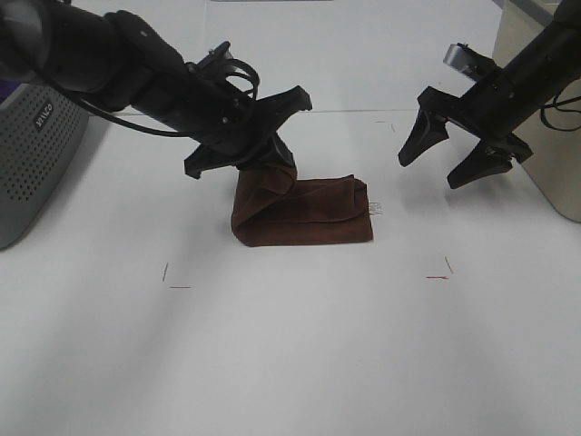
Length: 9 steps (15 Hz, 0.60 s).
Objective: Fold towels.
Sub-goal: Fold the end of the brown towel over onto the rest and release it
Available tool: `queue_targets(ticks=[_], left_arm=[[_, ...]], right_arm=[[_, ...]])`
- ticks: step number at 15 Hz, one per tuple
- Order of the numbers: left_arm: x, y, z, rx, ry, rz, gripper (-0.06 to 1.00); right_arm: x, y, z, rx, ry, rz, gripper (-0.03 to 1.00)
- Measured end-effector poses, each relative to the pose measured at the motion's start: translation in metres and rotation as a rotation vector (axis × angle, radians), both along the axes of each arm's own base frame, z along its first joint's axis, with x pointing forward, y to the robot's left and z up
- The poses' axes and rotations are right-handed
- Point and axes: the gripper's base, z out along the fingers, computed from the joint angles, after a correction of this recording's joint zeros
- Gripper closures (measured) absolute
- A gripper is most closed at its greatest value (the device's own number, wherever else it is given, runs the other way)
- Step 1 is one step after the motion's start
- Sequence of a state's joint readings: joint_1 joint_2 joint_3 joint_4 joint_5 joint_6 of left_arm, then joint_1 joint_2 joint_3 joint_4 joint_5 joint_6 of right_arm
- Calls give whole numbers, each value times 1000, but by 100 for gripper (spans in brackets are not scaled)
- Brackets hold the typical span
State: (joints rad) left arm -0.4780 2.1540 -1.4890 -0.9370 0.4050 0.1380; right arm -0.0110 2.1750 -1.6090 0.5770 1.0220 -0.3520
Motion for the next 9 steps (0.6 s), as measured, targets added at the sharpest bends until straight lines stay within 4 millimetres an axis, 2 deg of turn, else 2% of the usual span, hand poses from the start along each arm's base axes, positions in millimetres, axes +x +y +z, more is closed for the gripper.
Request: queue_targets(ticks=[2,4,6,8,9], left_arm=[[8,-11,-8,-34,29,-3,90],[13,-20,-20,-76,96,-6,80],[16,-26,-28,-94,141,-18,61],[15,-31,-29,-116,151,-13,39],[15,-34,-26,-140,153,-5,34]], right_arm=[[0,0,0,0,0,0,17],[0,0,0,0,0,0,17],[0,0,0,0,0,0,17],[0,0,0,0,0,0,17],[0,0,0,0,0,0,17]])
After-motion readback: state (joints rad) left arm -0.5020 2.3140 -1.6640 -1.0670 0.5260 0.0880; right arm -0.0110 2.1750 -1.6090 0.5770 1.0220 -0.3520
